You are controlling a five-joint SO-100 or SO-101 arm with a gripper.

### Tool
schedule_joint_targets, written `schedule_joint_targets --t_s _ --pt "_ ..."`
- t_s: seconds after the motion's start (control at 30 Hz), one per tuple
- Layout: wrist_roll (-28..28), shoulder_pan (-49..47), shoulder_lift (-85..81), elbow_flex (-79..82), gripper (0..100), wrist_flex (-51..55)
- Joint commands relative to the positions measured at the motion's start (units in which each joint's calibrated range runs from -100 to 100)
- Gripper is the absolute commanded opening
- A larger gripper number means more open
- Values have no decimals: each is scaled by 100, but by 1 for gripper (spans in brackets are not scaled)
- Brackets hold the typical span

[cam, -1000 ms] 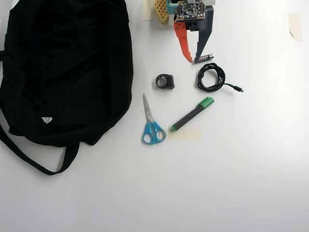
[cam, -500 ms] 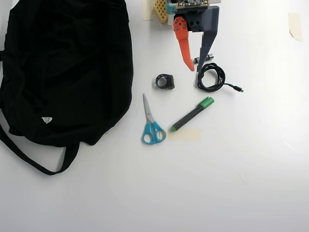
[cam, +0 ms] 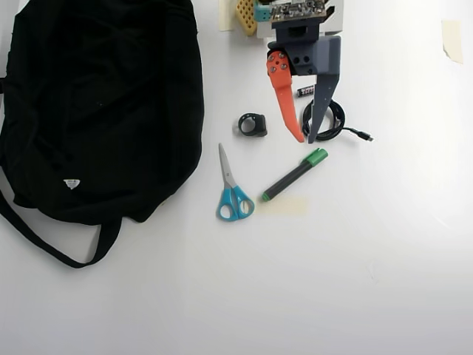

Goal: Put the green marker into the black bag

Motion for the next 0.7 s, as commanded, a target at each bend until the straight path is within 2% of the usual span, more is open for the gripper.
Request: schedule_joint_targets --t_s 0.0,0.23,0.53,0.67 --pt "32 -16 238 -839 2 -121" --pt "32 59 727 -1531 2 -139" --pt "48 74 1159 -1648 2 -1396" --pt "515 104 1292 -1648 2 -1792"
